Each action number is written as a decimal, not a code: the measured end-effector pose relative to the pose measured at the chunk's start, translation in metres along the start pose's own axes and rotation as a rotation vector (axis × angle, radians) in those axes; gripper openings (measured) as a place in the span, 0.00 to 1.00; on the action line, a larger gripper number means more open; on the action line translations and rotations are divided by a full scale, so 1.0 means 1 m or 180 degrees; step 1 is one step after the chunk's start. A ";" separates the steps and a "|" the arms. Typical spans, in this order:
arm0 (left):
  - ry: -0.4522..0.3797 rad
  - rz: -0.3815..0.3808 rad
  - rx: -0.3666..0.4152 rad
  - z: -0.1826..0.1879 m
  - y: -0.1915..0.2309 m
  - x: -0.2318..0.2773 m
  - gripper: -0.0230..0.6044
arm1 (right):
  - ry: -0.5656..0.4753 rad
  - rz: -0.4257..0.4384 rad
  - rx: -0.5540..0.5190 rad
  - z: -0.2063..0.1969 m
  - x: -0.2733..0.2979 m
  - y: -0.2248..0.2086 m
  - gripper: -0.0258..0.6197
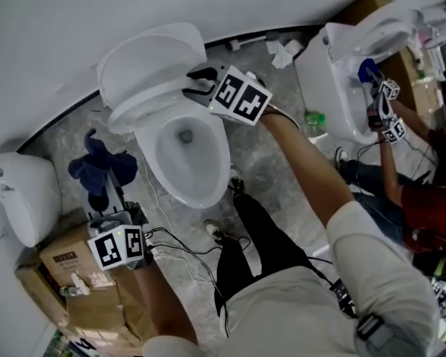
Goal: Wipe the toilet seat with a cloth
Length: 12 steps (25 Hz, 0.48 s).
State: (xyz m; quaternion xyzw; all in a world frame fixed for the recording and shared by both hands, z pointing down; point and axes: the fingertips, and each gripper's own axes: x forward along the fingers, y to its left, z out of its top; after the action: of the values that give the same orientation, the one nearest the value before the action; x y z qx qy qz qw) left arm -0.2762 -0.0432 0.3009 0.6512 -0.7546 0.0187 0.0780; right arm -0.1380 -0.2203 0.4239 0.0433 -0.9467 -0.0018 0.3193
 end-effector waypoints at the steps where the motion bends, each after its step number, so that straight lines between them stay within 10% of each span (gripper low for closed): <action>1: -0.0001 -0.0004 -0.0001 -0.001 -0.001 -0.005 0.10 | 0.0005 0.0013 0.0022 -0.004 -0.005 0.009 0.28; 12: 0.0164 -0.0069 -0.0052 -0.030 -0.015 -0.075 0.10 | 0.0369 0.0134 -0.0382 -0.082 -0.045 0.131 0.35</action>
State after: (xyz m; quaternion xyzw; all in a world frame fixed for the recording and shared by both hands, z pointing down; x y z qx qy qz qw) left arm -0.2483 0.0316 0.3188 0.6580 -0.7454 0.0284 0.1030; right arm -0.0636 -0.0842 0.4662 0.0042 -0.9255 -0.0492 0.3756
